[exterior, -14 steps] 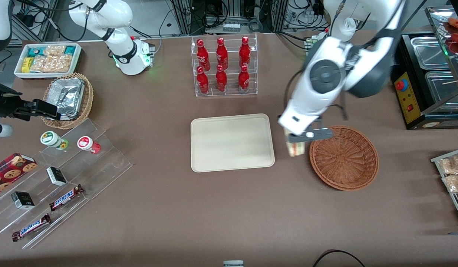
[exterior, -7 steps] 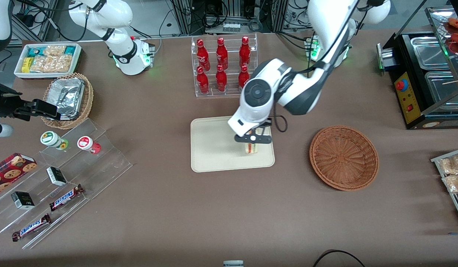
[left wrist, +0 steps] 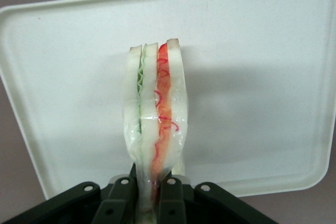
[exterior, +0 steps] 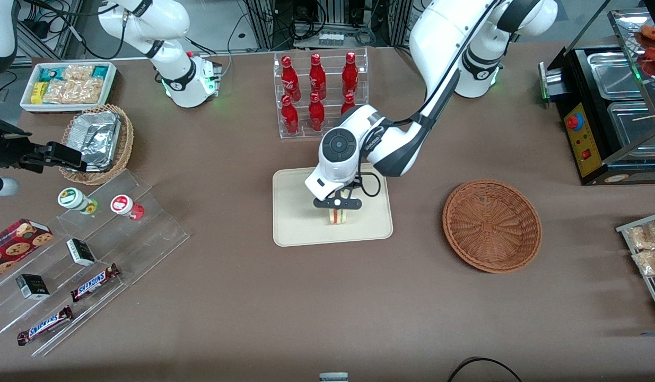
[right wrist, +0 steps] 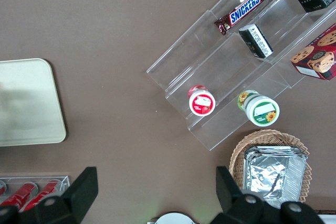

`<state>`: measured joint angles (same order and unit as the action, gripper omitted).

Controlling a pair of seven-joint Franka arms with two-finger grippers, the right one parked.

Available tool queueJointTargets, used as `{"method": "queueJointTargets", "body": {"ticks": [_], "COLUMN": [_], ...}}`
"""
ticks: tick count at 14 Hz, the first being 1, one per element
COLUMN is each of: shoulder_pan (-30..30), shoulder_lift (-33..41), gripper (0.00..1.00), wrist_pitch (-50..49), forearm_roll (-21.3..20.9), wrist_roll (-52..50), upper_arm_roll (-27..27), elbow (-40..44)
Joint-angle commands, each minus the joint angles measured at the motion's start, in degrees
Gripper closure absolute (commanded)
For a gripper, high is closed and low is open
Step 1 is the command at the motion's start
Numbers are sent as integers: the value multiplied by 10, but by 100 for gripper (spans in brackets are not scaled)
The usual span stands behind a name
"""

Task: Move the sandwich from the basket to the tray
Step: 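Lower the sandwich onto the tray and open the left gripper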

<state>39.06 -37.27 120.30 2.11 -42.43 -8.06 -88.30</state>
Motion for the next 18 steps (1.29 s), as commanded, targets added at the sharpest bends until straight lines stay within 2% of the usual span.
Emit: {"method": "queueJointTargets", "body": {"ticks": [1, 7, 8, 9, 10, 11, 18], "shoulder_pan": [15, 16, 17, 18, 18, 18, -9], "shoulder_lift": [-13, -26, -28, -29, -30, -28, 74], "gripper": [100, 99, 89, 68, 17, 1, 0], "wrist_pitch": [5, 5, 5, 5, 4, 1, -95], "forearm_roll": [10, 3, 2, 2, 2, 2, 4], "wrist_roll": [-27, -42, -42, -42, -42, -43, -50], "upper_arm_roll": [9, 9, 9, 9, 9, 9, 14], "elbow": [16, 6, 6, 6, 6, 6, 13]}}
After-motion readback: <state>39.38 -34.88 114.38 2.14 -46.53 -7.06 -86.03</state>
